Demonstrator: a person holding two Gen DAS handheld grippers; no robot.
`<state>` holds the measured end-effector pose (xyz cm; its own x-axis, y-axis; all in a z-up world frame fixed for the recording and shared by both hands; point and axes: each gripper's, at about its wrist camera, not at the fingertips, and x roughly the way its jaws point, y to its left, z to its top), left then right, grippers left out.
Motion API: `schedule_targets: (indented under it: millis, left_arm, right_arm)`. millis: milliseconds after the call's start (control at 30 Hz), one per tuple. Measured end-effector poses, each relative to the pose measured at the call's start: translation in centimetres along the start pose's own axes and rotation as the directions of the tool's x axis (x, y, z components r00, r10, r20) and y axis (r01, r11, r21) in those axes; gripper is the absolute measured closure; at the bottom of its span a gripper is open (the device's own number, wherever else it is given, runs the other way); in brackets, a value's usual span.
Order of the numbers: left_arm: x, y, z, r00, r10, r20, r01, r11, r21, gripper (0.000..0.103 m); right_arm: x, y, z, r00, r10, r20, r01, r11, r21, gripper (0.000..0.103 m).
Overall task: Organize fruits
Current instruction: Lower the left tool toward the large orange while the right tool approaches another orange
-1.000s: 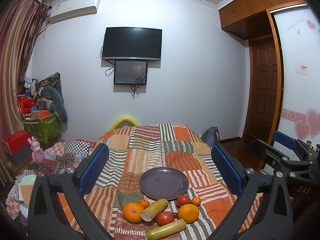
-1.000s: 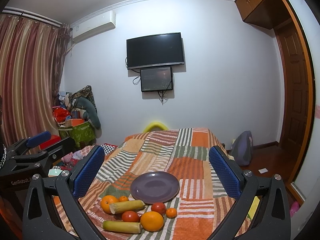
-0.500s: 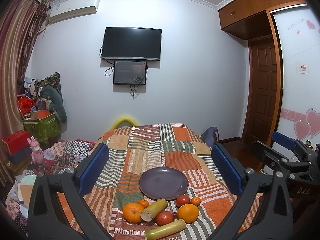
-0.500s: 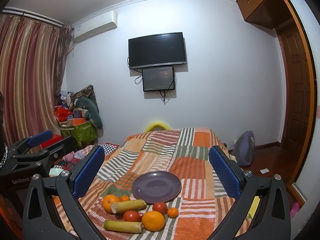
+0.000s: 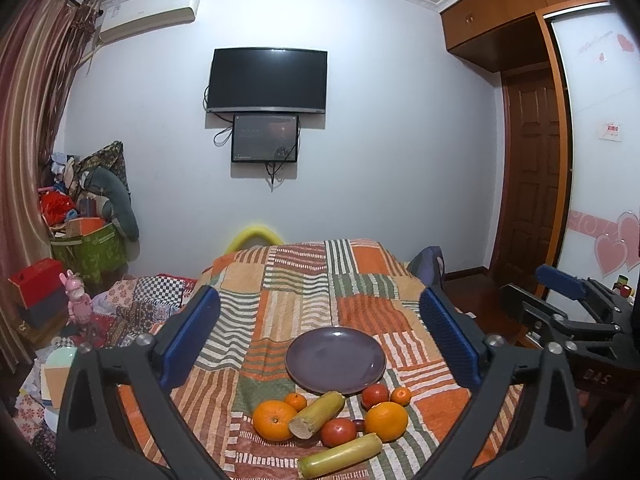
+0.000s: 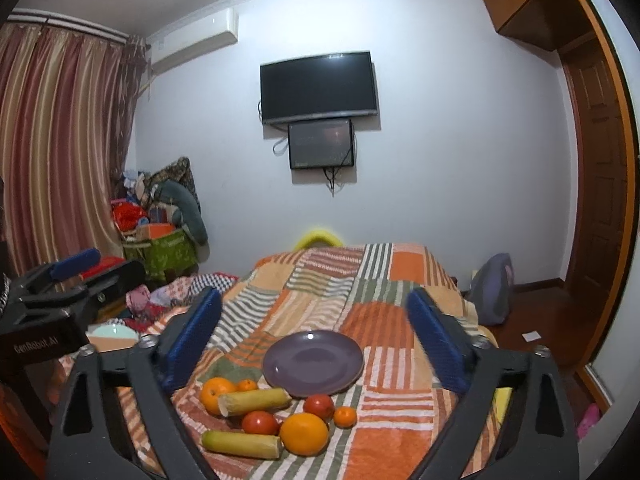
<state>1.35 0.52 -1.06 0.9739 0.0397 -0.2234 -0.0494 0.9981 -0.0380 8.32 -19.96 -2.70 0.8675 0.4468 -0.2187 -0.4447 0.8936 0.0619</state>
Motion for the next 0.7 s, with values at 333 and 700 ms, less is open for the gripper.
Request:
schedule_targets:
  millis: [333, 700]
  left_arm:
    - [2.7, 1.9, -1.8, 0.991, 0.047, -0.127, -0.047, 0.999, 0.006, 0.033]
    - [7.0, 4.6, -6.0, 0.947, 0.03, -0.321, -0.027, 1.0, 0.015, 0.036]
  right_arm:
    - [2.5, -1.2, -2.6, 0.989, 0.019, -0.147, -0.018, 1.0, 0.012, 0.042]
    - [5.8, -2.7, -5.9, 0.945, 0.018, -0.327, -0.01, 1.0, 0.027, 0.049]
